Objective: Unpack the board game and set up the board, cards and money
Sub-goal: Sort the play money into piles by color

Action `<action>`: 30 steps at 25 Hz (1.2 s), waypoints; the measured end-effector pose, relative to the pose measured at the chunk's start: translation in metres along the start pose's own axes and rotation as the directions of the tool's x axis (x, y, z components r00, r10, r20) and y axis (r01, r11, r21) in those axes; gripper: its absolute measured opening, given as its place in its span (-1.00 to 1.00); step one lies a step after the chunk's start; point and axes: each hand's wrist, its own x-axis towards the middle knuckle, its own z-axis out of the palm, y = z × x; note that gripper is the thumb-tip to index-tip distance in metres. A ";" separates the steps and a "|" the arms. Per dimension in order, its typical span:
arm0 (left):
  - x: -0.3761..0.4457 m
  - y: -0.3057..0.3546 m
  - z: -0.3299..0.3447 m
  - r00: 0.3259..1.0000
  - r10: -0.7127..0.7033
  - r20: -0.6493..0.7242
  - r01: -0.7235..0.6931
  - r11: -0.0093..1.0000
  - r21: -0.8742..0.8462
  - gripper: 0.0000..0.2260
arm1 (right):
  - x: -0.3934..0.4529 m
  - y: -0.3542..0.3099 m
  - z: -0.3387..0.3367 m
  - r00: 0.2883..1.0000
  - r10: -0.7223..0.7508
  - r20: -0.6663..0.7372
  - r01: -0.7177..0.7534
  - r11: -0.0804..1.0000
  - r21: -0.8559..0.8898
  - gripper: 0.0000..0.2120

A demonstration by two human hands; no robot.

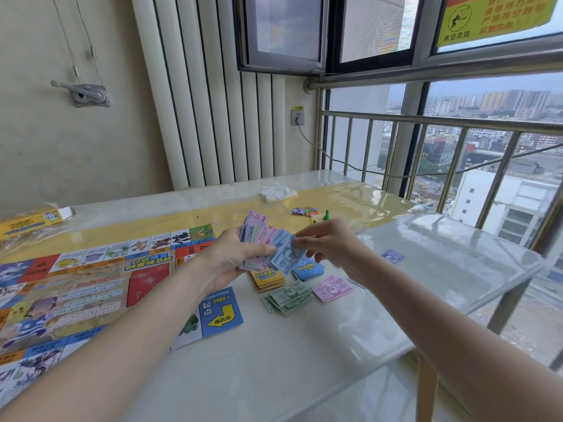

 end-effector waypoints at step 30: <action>0.032 -0.015 0.091 0.999 -0.008 -0.052 0.008 1.000 0.006 -0.86 | -0.014 0.068 -0.080 0.959 0.142 -0.247 -0.230 0.899 -0.374 -0.88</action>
